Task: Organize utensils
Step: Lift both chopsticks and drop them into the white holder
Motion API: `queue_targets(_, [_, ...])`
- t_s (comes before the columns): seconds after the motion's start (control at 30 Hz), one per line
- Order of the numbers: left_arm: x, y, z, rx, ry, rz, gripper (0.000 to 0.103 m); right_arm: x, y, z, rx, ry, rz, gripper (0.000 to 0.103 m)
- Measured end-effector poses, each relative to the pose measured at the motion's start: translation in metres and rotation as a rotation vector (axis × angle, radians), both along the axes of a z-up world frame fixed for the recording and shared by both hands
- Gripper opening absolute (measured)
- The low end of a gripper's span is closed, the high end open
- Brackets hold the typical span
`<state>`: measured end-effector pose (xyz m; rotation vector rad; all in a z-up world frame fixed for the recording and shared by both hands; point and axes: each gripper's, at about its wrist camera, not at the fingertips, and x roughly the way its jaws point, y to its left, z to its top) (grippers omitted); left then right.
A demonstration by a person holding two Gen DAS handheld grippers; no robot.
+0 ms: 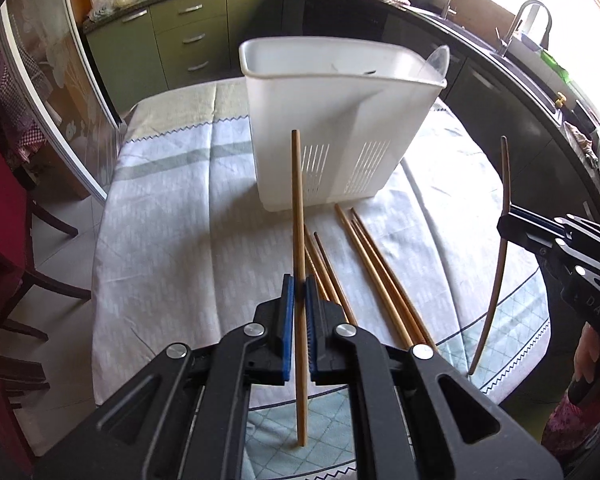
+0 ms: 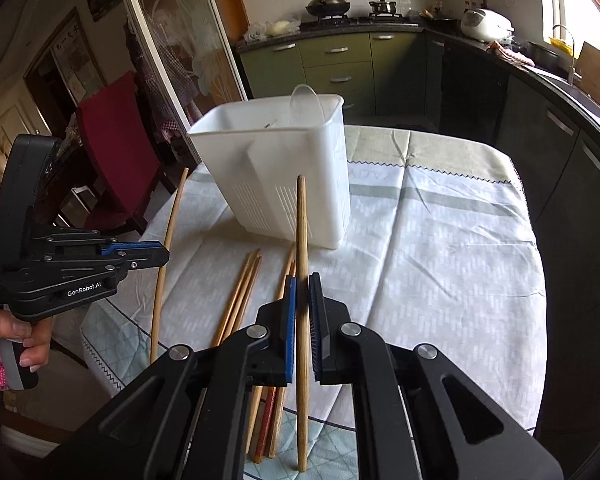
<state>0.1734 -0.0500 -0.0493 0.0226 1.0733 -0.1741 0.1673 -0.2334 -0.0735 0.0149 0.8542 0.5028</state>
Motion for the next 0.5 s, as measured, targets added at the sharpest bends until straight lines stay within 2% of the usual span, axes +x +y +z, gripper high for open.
queue_targets(0.1, [-0.016, -0.002, 0.018, 0.001, -0.078, -0.006, 0.006, -0.014, -0.005, 0.013, 0.018, -0.031, 0.002, 0.007])
queue_targets(0.3, [-0.048, -0.01, 0.035, 0.023, -0.26, -0.027, 0.005, -0.039, -0.007, 0.022, 0.034, -0.065, 0.003, 0.007])
queue_targets(0.5, [-0.066, -0.013, 0.037, 0.037, -0.37, -0.037, 0.005, -0.049, -0.01, 0.025, 0.047, -0.076, 0.003, 0.007])
